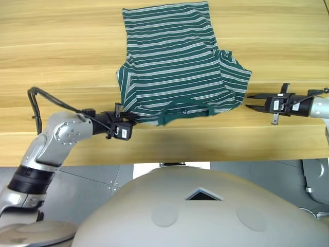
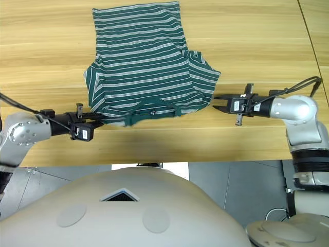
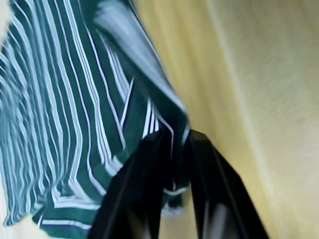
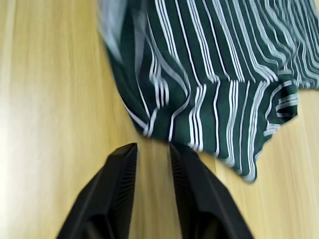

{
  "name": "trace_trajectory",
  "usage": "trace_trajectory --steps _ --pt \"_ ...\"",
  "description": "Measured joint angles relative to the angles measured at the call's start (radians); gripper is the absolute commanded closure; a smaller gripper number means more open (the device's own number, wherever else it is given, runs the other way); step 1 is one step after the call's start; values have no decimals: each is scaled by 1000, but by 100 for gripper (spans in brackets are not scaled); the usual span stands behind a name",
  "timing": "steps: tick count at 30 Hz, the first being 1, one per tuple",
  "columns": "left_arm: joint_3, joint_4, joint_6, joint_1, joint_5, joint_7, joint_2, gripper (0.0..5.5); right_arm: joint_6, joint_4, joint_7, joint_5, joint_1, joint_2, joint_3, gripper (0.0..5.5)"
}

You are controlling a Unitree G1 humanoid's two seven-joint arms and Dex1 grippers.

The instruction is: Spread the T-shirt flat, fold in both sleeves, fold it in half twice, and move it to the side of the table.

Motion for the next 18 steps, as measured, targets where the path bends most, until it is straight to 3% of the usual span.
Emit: trace_trajectory --steps 5,10,14,18 --pt "117 -94 -2 142 -13 41 33 349 104 -149 125 146 160 -66 -20 271" --pt "224 -176 27 229 -234 41 23 349 193 -208 156 265 94 -37 -31 271" --pt "392 -176 290 293 -462 75 -31 349 230 -195 88 279 -20 34 -42 271" --pt "406 -187 725 313 -622 186 -135 349 250 -199 61 278 -36 65 -42 271"
